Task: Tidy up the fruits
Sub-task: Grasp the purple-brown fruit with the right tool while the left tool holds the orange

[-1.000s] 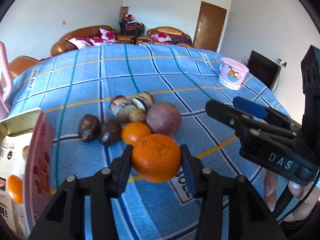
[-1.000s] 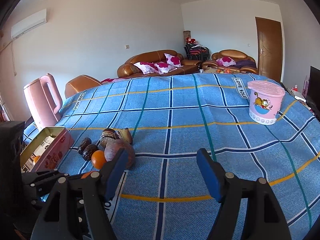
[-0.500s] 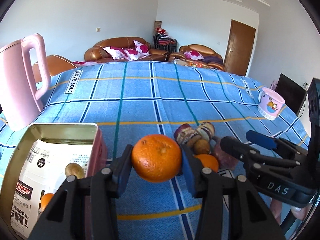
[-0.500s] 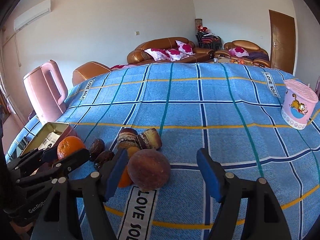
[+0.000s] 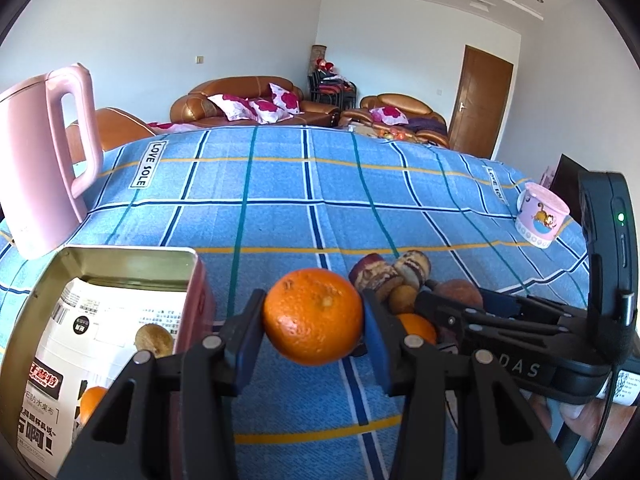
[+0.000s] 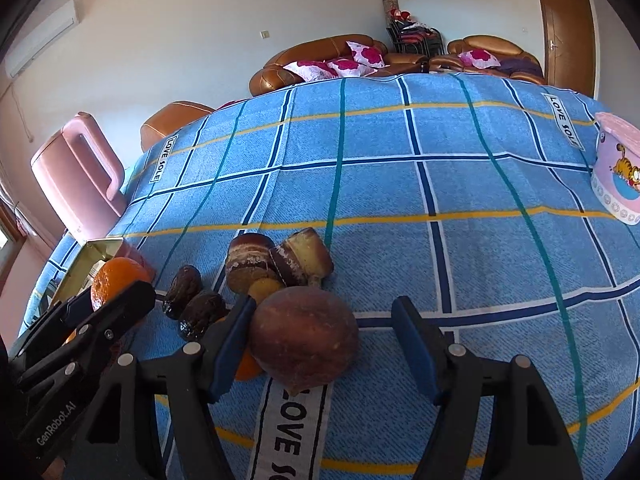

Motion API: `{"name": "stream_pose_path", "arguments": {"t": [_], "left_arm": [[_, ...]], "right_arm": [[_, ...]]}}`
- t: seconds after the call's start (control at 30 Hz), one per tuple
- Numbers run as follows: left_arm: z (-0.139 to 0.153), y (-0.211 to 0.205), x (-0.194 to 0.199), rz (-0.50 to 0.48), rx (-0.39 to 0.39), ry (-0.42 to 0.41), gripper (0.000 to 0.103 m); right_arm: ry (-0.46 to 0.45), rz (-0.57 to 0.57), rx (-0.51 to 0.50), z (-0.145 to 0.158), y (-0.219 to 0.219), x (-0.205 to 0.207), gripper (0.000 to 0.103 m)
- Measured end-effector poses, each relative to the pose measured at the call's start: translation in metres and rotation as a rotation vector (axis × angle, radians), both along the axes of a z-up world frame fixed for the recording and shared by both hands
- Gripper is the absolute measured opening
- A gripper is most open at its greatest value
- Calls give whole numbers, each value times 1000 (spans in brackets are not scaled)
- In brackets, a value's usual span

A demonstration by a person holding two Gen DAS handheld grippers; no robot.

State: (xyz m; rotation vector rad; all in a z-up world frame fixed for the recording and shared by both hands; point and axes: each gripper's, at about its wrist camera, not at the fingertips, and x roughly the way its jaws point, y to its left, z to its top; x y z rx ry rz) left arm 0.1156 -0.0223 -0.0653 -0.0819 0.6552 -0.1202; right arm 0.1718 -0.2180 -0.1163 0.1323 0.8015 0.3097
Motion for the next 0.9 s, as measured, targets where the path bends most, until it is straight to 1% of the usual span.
{"name": "stream_pose_path", "arguments": {"t": [0.07,0.1,0.17,0.27,0.37,0.9], "left_arm": [[0,0,-1,-1,1,-4,48],[0,0,-2,-1,1,-7,48],[1,-1,-3,-2,4,-14,48],[2,-2,-4,-5,8,-25,48],[4,-2,-7,-6,9,-42,48],[10,-2,-16,7,15,-107,48]], "right_arm": [[-13,22,3,2,4,-3,53],[-19,23,-3,2,6,-5,52],[-19,21,2,3,5,-4,52],[-13,20,39,2,0,-4,52],[-27,13,52,3,-2,-6,52],[-181,10,29,22,0,-28,52]]}}
